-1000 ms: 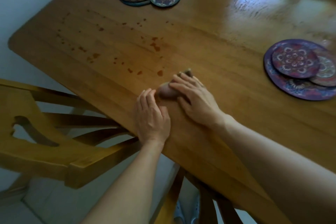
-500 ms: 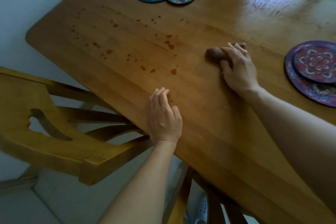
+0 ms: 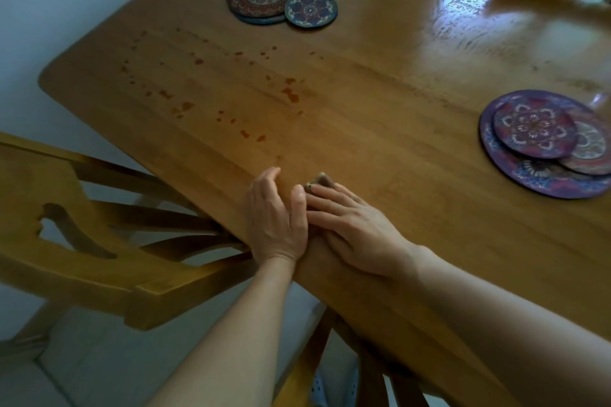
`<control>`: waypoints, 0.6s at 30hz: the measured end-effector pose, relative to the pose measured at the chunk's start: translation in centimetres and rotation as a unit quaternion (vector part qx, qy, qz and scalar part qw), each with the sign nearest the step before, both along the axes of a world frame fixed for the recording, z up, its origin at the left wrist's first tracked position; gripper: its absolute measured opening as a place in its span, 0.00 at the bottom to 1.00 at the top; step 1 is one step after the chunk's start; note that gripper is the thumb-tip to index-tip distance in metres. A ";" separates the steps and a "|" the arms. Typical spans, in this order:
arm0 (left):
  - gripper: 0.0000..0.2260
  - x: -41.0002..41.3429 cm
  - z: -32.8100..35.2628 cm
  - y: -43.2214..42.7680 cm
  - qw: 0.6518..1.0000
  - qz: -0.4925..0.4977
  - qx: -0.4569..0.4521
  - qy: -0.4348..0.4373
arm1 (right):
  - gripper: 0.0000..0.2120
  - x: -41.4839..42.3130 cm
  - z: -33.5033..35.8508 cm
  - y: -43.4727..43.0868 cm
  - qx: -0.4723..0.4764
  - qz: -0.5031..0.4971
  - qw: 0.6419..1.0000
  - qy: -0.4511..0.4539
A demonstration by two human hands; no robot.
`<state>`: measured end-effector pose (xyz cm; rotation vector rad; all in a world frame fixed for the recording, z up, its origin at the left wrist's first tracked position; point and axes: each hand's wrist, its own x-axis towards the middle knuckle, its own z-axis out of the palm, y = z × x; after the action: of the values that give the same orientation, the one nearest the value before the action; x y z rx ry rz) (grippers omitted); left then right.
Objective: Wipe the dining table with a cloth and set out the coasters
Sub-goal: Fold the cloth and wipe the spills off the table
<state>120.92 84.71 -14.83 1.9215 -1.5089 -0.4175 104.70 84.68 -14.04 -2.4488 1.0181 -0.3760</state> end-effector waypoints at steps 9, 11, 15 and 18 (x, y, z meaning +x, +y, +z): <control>0.18 0.3 -0.8 -0.2 0.997 -0.008 0.042 -0.064 | 0.20 -11.8 -0.3 -4.1 -0.031 -0.227 0.973 -0.018; 0.18 0.3 -0.8 -0.2 0.997 -0.005 0.047 -0.069 | 0.21 -11.5 -0.4 -6.2 -0.029 -0.318 0.948 0.001; 0.18 0.2 -0.8 -0.3 0.996 -0.006 0.047 -0.078 | 0.21 -7.8 -0.3 -8.7 0.001 -0.430 0.902 0.024; 0.18 0.1 -0.6 -0.3 0.995 -0.006 0.052 -0.083 | 0.22 -5.1 -0.1 -7.4 -0.007 -0.390 0.920 0.039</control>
<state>120.99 84.40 -15.47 2.0730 -1.6326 -0.3552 99.55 77.24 -14.14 -1.9722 2.0124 -0.5305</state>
